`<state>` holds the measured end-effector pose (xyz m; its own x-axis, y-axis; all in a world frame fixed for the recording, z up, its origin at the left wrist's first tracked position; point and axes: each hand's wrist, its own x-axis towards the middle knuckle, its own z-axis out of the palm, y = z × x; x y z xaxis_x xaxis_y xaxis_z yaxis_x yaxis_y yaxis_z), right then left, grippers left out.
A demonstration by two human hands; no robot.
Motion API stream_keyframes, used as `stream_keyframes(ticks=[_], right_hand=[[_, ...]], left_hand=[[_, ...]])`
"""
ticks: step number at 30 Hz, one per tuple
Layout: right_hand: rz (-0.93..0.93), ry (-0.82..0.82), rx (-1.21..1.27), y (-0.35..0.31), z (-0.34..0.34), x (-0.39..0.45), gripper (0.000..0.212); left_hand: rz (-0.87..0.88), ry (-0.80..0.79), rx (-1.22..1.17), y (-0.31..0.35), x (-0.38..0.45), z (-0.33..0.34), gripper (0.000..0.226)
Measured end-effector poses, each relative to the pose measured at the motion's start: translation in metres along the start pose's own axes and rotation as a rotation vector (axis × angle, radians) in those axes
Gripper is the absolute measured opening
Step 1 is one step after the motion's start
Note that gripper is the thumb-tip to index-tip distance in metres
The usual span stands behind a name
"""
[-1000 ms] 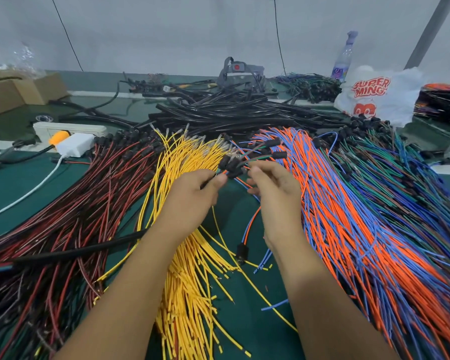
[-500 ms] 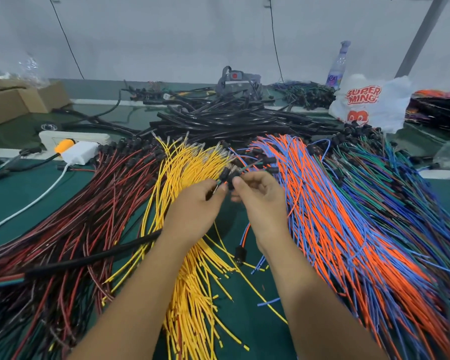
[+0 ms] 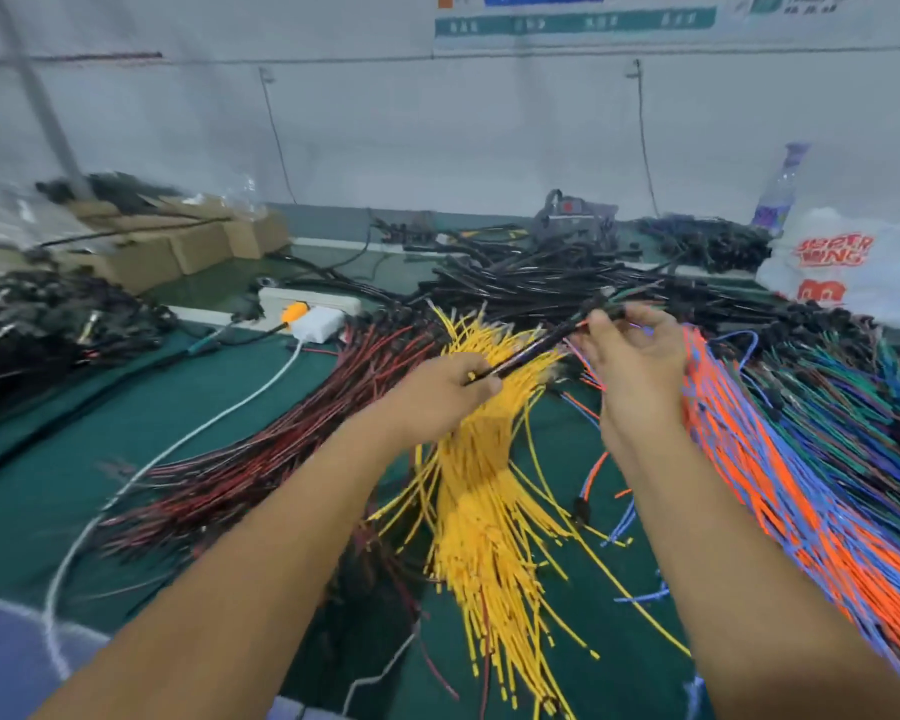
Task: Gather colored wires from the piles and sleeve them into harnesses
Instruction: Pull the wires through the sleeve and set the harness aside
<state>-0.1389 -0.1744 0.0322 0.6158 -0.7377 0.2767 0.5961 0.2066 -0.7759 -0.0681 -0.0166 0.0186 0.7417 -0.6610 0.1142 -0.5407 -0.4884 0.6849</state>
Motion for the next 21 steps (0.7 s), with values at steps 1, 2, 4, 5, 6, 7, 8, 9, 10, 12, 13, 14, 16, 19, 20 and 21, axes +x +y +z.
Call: stream_keyframes(ticks=[1,2,4,5,6,7,8,9,10,12,13,14,16,19,20,21], right_hand=[[0.034,-0.005,0.015,0.002,0.011,-0.003,0.032],[0.083,-0.018,0.005,0.005,0.021,-0.007,0.041],[0.181,-0.105,-0.098,0.014,0.039,-0.019,0.059],[0.223,-0.189,-0.178,0.02,0.046,-0.026,0.059],[0.26,-0.29,-0.263,0.026,0.051,-0.034,0.055],[0.293,-0.397,-0.343,0.032,0.055,-0.042,0.047],[0.311,-0.495,-0.41,0.036,0.058,-0.049,0.038],[0.31,-0.565,-0.458,0.04,0.059,-0.054,0.03],[0.296,-0.603,-0.489,0.042,0.06,-0.057,0.023],[0.255,-0.622,-0.535,0.045,0.06,-0.056,0.013],[0.245,-0.613,-0.56,0.045,0.059,-0.053,0.013],[0.241,-0.593,-0.571,0.045,0.056,-0.05,0.013],[0.236,-0.546,-0.578,0.045,0.046,-0.043,0.012],[0.243,-0.521,-0.642,0.047,0.027,-0.036,0.012],[0.257,-0.51,-0.662,0.048,0.021,-0.034,0.012],[0.269,-0.5,-0.681,0.051,0.016,-0.033,0.012]], left_hand=[[0.005,0.04,-0.017,0.002,-0.003,-0.01,0.016],[0.004,0.096,-0.037,0.004,-0.005,-0.021,0.019],[-0.021,0.23,-0.02,0.006,-0.009,-0.049,0.022],[-0.046,0.292,-0.005,0.006,-0.01,-0.066,0.019],[-0.076,0.345,-0.006,0.004,-0.012,-0.085,0.016],[-0.101,0.391,0.0,0.002,-0.015,-0.105,0.014],[-0.115,0.434,0.041,-0.001,-0.019,-0.126,0.016],[-0.12,0.47,0.12,-0.004,-0.024,-0.147,0.019],[-0.123,0.503,0.224,-0.009,-0.03,-0.167,0.021],[-0.155,0.584,0.465,-0.025,-0.04,-0.204,0.025],[-0.191,0.62,0.571,-0.037,-0.044,-0.219,0.027],[-0.236,0.634,0.665,-0.051,-0.048,-0.231,0.027],[-0.367,0.599,0.842,-0.083,-0.059,-0.241,0.025],[-0.708,0.43,0.961,-0.135,-0.077,-0.223,0.046],[-0.799,0.379,0.951,-0.147,-0.08,-0.21,0.051],[-0.854,0.346,0.921,-0.156,-0.081,-0.197,0.053]])
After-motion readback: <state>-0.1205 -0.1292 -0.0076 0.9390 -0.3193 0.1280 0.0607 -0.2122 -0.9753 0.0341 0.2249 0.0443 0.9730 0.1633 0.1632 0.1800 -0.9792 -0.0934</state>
